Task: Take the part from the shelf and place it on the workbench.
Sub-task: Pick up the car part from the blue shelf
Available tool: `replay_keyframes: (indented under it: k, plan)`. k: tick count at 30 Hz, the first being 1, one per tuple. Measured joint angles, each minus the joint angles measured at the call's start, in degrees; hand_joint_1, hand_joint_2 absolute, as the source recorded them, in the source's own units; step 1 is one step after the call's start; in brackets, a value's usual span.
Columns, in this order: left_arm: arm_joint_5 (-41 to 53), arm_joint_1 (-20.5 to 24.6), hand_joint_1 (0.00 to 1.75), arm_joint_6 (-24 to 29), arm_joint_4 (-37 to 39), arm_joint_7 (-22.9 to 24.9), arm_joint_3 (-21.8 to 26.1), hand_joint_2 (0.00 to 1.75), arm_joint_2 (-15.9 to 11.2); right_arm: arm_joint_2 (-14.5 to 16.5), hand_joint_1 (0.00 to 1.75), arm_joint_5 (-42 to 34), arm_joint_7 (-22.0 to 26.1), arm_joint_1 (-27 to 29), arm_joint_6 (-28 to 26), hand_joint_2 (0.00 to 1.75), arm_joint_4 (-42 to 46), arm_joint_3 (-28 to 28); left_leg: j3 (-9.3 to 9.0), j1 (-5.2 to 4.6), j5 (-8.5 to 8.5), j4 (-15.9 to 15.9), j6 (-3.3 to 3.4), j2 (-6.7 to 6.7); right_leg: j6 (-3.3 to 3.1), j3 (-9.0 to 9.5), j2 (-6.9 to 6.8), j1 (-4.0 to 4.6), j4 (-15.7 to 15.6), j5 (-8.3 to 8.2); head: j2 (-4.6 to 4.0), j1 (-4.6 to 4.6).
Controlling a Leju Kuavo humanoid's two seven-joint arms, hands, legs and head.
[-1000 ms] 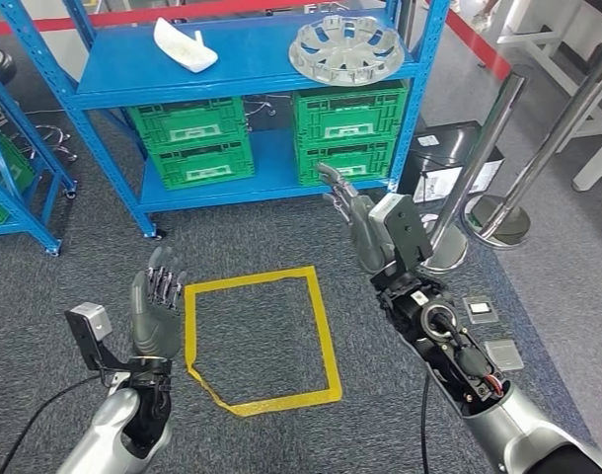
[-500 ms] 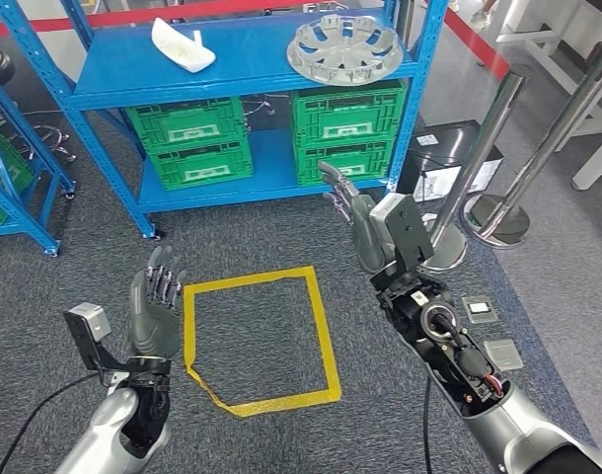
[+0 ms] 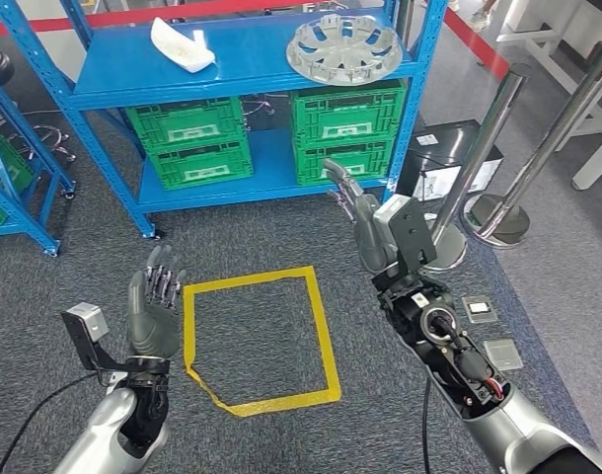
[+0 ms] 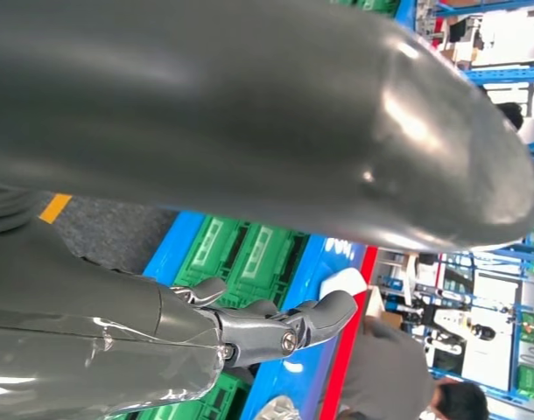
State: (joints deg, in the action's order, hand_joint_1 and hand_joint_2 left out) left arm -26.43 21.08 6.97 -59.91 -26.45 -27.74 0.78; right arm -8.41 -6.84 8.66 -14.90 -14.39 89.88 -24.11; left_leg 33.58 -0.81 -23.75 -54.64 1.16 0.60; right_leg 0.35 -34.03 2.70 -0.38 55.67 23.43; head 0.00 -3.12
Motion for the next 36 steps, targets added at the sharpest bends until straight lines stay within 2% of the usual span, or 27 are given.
replay_keyframes:
  k: [8,11,13,14,15,17,18,19,20,21,22,23,24,25,27,28,29,30,32,33,34,35,36]
  plan:
    - [-0.07,-0.03,0.00,0.01,-0.13,0.08,0.00,0.00,-0.02,0.00,0.00,0.00,0.00,0.03,0.01,0.00,0.00,-0.56,0.00,0.00,0.00,-0.01,0.00,0.00,0.00,0.01,0.00,0.00,0.00,0.00,0.00,0.00]
    - [-0.08,-0.01,0.00,-0.01,-0.27,0.13,0.00,0.00,-0.03,0.00,0.00,0.02,0.01,0.01,0.01,0.00,0.04,-0.74,-0.11,-0.23,-0.13,0.11,0.71,-0.04,0.45,0.28,0.10,-0.19,-0.60,-0.14,0.00,0.04]
    - [-0.05,0.02,0.00,-0.04,-0.58,0.12,0.00,0.00,0.02,-0.01,0.00,0.03,0.06,-0.02,0.04,0.00,0.27,-0.82,-1.36,0.23,0.42,2.01,1.28,-0.31,0.87,0.54,-0.21,0.03,-0.92,-0.01,0.00,-0.01]
    - [-0.02,0.07,0.00,-0.06,-0.70,0.10,0.00,0.00,0.04,-0.01,0.00,0.03,0.08,-0.11,0.06,0.00,0.38,-0.83,-2.21,0.55,0.74,3.09,1.42,-0.50,1.08,0.14,-0.60,0.17,0.14,0.67,0.00,-0.18]
    - [0.00,0.12,0.00,-0.08,-0.77,0.08,0.00,0.00,0.07,-0.02,0.00,0.03,0.10,-0.17,0.07,0.00,0.44,-0.83,-2.96,0.88,0.98,3.95,1.45,-0.71,1.32,-0.95,-1.05,0.20,2.56,1.88,0.00,-0.37]
    - [0.03,0.14,0.00,-0.11,-0.77,0.09,0.00,0.00,0.07,-0.03,0.00,0.02,0.10,-0.08,0.10,0.00,0.44,-0.89,-3.59,1.08,0.81,4.32,1.36,-1.00,2.00,-4.76,-1.64,-0.23,10.21,5.03,0.00,-0.66]
    - [0.03,0.08,0.00,-0.12,-0.76,0.11,0.00,0.00,0.07,-0.04,0.00,0.02,0.09,0.09,0.11,0.00,0.44,-0.91,-3.72,1.25,0.62,4.25,1.15,-1.10,2.41,-6.48,-1.80,-0.61,13.28,5.87,0.00,-0.68]
    - [0.03,0.01,0.00,-0.14,-0.75,0.13,0.00,0.00,0.07,-0.05,0.00,0.02,0.08,0.24,0.11,0.00,0.44,-0.91,-3.85,1.50,0.35,4.09,0.82,-1.17,2.85,-7.33,-1.97,-1.03,14.48,5.69,0.00,-0.69]
    - [0.03,-0.03,0.00,-0.18,-0.75,0.13,0.00,0.00,0.08,-0.07,0.00,0.02,0.07,0.32,0.11,0.00,0.44,-0.90,-4.00,1.86,-0.03,3.77,0.40,-1.20,3.38,-6.95,-2.16,-1.45,13.25,4.34,0.00,-0.69]
    - [0.03,-0.04,0.00,-0.22,-0.74,0.14,0.00,0.00,0.10,-0.08,0.00,0.02,0.07,0.34,0.09,0.00,0.44,-0.89,-4.16,2.31,-0.57,3.22,-0.14,-1.22,3.99,-5.41,-2.43,-1.93,9.85,2.11,0.00,-0.73]
    - [0.04,-0.01,0.00,-0.28,-0.74,0.14,0.00,0.00,0.12,-0.08,0.00,0.02,0.07,0.35,0.08,0.00,0.41,-0.90,-4.24,2.65,-1.22,2.54,-0.77,-1.22,4.75,-3.57,-2.71,-2.29,6.02,0.53,0.00,-0.86]
    - [0.08,0.06,0.00,-0.33,-0.74,0.13,0.00,0.00,0.14,-0.08,0.00,0.01,0.07,0.34,0.09,0.00,0.40,-0.91,-4.12,2.77,-1.88,1.67,-1.43,-1.20,5.07,-1.88,-2.75,-2.50,2.86,-0.43,0.00,-1.18]
    - [0.12,0.14,0.00,-0.40,-0.74,0.10,0.00,0.00,0.16,-0.08,0.00,0.00,0.02,0.40,0.08,0.00,0.39,-0.92,-3.89,2.74,-2.34,1.01,-1.96,-1.15,4.87,-0.90,-2.68,-2.62,1.11,-0.58,0.00,-1.37]
    - [0.16,0.20,0.00,-0.46,-0.74,0.08,0.00,0.00,0.16,-0.08,0.00,-0.01,-0.02,0.50,0.06,0.00,0.39,-0.94,-3.66,2.59,-2.54,0.61,-2.36,-1.09,4.36,-0.70,-2.48,-2.53,0.90,0.05,0.00,-1.28]
    - [0.19,0.27,0.00,-0.59,-0.74,0.02,0.00,0.00,0.15,-0.09,0.00,-0.01,-0.09,0.64,0.02,0.00,0.42,-0.92,-3.58,2.65,-2.60,0.50,-2.80,-1.06,2.75,-0.79,-2.05,-2.39,1.39,0.47,0.00,-0.76]
    - [0.19,0.32,0.00,-0.65,-0.74,0.01,0.00,0.00,0.14,-0.10,0.00,0.00,-0.08,0.63,-0.01,0.00,0.43,-0.91,-3.54,2.78,-2.83,0.11,-2.96,-1.07,2.28,-0.66,-1.93,-2.32,1.46,0.63,0.00,-0.44]
    - [0.19,0.41,0.00,-0.72,-0.74,-0.04,0.00,0.00,0.13,-0.10,0.00,-0.01,-0.07,0.56,-0.03,0.00,0.45,-0.89,-2.96,2.87,-3.42,-1.22,-3.05,-1.08,1.86,-0.40,-1.80,-2.28,1.43,0.79,0.00,-0.31]
    - [0.20,0.52,0.00,-0.79,-0.74,-0.10,0.00,0.00,0.13,-0.11,0.00,-0.01,-0.06,0.51,-0.04,0.00,0.48,-0.88,-1.54,2.85,-4.49,-3.89,-3.10,-1.06,1.50,-0.08,-1.71,-2.24,1.37,0.95,0.00,-0.12]
    - [0.20,0.59,0.00,-0.96,-0.73,-0.21,0.00,0.00,0.14,-0.11,0.00,-0.01,-0.07,0.53,-0.05,0.00,0.50,-0.90,3.56,2.59,-7.14,-12.20,-2.96,-1.04,0.90,0.37,-1.60,-1.93,1.30,1.35,0.00,0.19]
    - [0.20,0.52,0.00,-1.02,-0.72,-0.24,0.00,0.00,0.12,-0.11,0.00,-0.01,-0.08,0.57,-0.05,0.00,0.49,-0.91,6.32,2.40,-7.95,-16.04,-2.77,-1.03,0.62,0.58,-1.49,-1.67,1.28,1.56,0.00,0.27]
    - [0.19,0.43,0.00,-1.06,-0.70,-0.24,0.00,0.00,0.07,-0.11,0.00,-0.01,-0.09,0.59,-0.06,0.00,0.49,-0.91,8.30,2.19,-7.71,-18.15,-2.41,-1.01,0.36,0.85,-1.34,-1.34,1.28,1.80,0.00,0.30]
    - [0.19,0.37,0.00,-1.07,-0.69,-0.24,0.00,0.00,0.03,-0.11,0.00,-0.01,-0.09,0.59,-0.07,0.00,0.48,-0.91,9.13,1.90,-6.25,-17.91,-1.80,-0.97,0.14,1.20,-1.16,-0.97,1.27,2.05,0.00,0.34]
    - [0.18,0.36,0.00,-1.08,-0.68,-0.25,0.00,0.00,-0.02,-0.11,0.00,-0.01,-0.09,0.59,-0.07,0.00,0.49,-0.91,8.73,1.48,-3.73,-15.26,-0.93,-0.87,-0.04,1.65,-0.97,-0.56,1.24,2.33,0.00,0.38]
